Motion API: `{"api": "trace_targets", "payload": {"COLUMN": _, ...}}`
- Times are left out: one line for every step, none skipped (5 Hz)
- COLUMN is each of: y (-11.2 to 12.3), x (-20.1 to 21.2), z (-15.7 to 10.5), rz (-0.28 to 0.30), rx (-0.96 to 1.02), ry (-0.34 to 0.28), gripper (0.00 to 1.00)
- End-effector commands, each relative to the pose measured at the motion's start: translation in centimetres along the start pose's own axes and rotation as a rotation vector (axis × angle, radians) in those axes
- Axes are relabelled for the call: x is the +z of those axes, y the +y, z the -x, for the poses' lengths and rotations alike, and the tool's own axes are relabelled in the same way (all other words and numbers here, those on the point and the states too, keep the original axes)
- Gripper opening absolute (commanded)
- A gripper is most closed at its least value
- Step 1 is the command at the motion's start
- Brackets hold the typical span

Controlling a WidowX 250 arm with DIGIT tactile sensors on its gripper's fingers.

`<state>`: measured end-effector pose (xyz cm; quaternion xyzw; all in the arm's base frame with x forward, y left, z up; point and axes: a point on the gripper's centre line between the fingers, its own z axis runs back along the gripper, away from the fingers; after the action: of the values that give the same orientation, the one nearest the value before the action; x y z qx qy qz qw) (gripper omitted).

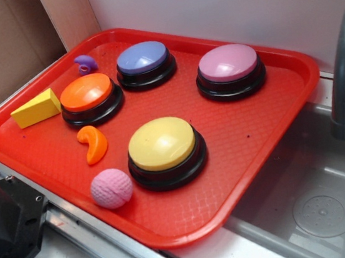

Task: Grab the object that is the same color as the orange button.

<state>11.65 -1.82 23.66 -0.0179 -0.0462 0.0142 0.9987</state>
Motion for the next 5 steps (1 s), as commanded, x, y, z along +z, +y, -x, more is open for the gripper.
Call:
{"api": "trace_targets", "payload": {"y": 0.0, "x": 0.0, "z": 0.0, "rz": 0.0, "rx": 0.0, "ry": 0.0, "gripper": 1.0}}
{"api": "trace_targets", "payload": {"y": 1.3, "x": -1.2, "z": -0.8, "rz": 0.039, "rx": 0.101, "ry": -0.016, "gripper": 1.0}}
{"api": "trace_targets", "payload": {"y": 1.4, "x": -2.5, "z": -1.2, "rz": 0.069, "rx": 0.17, "ry": -0.055, "gripper": 1.0}}
{"api": "trace_targets", "payload": {"y": 1.6, "x": -4.1, "z": -1.3, "rz": 0.087, "rx": 0.33, "ry": -0.096, "gripper": 1.0}}
{"api": "trace_targets", "payload": {"y": 1.7, "x": -6.2, "z": -1.5, "rz": 0.08, "rx": 0.529, "ry": -0.112, "gripper": 1.0}}
